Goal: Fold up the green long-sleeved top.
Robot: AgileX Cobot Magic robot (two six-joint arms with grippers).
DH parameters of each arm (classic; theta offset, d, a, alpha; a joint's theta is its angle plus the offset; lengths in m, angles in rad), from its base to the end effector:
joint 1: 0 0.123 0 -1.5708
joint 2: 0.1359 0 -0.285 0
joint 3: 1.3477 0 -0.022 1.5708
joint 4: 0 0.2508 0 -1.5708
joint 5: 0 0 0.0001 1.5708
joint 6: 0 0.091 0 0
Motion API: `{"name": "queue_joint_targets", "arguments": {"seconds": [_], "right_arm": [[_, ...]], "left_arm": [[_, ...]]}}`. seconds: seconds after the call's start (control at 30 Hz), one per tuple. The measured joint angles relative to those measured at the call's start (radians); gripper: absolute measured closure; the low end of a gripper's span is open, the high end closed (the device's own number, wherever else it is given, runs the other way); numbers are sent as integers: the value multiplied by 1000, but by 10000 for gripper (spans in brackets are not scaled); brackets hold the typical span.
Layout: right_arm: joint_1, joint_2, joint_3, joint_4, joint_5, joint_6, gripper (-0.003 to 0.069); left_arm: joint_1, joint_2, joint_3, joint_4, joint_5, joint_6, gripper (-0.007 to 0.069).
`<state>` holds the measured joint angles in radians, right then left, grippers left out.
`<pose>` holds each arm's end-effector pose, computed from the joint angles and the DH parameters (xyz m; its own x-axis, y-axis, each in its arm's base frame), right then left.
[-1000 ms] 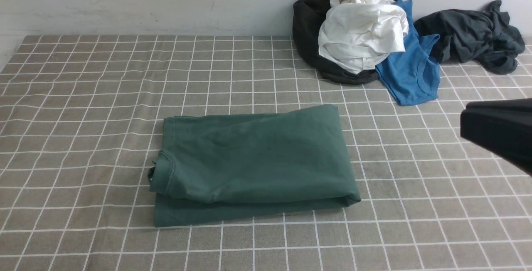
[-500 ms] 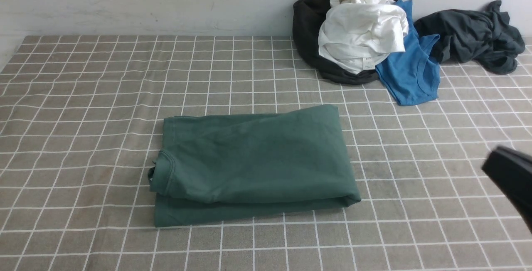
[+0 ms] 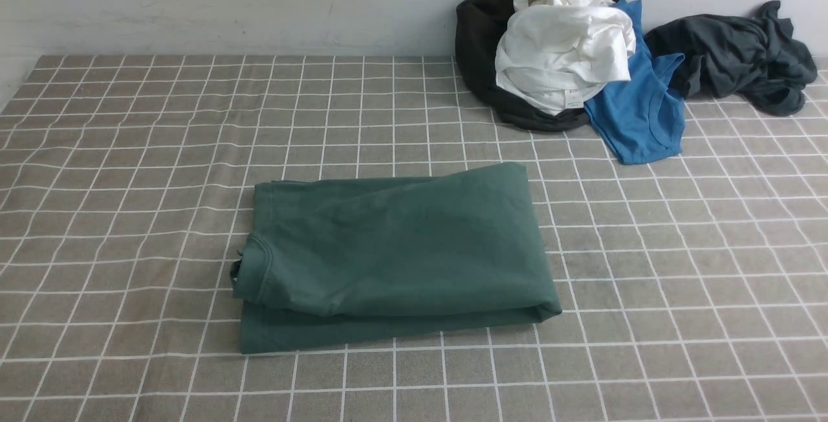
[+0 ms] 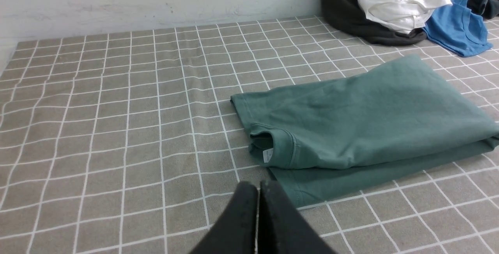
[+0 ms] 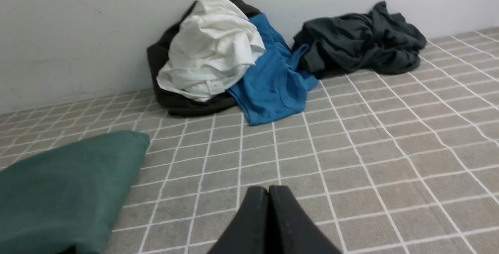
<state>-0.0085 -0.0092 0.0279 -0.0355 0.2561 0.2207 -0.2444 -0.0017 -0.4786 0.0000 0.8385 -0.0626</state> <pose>0.0554 -0.0013 0.1811 -0.1799 0.1868 -0.9658 0.0516 0.9822 0.1804 0.0047 -0.0012 0.2900 -0.2744 0.0039 -0.9616 0.2253 0.9724 -0.0603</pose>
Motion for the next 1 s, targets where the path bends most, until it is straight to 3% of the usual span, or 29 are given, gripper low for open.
{"name": "queue_joint_targets", "arguments": {"seconds": [0.2,1.0], "right_arm": [[-6,-1,-1,-5,86,1,673],[-6,-1,-2,-7,94,-28,673]], "left_arm": [[0,-1,0,0,5,0,632],[0,-5,0,0,23,0,632]]}}
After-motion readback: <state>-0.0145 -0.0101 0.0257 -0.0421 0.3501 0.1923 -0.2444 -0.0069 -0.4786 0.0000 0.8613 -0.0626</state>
